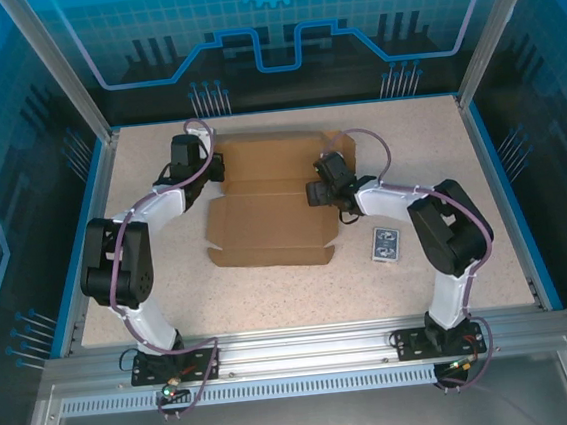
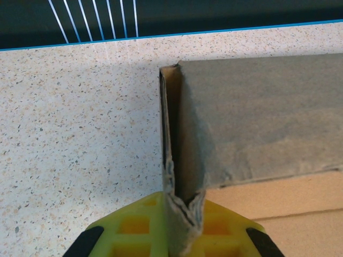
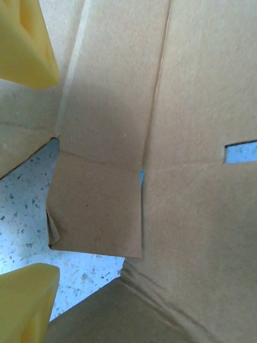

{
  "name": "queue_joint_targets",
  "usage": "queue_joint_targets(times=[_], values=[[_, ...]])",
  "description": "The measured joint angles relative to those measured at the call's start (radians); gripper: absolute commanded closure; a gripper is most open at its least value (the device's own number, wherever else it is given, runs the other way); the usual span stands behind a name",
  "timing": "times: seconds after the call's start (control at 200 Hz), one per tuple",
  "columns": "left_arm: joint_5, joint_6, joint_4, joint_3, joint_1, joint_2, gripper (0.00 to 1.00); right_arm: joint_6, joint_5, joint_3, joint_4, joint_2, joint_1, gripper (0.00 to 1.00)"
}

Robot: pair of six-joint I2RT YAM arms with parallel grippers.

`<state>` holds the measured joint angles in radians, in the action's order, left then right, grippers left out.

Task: Fold the paper box

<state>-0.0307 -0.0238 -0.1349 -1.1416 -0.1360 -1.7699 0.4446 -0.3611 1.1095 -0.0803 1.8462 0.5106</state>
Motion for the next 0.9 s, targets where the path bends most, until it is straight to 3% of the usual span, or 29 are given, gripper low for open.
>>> queue_joint_targets(times=[0.465,0.9], values=[[0.0,0.0,0.003,0.0,0.0,0.0,1.0,-0.039,0.082,-0.012,0.112,0.007,-0.008,0.19],[0.0,0.001,0.003,0.0,0.0,0.0,1.0,-0.056,0.169,-0.046,0.208,-0.019,0.005,0.32]])
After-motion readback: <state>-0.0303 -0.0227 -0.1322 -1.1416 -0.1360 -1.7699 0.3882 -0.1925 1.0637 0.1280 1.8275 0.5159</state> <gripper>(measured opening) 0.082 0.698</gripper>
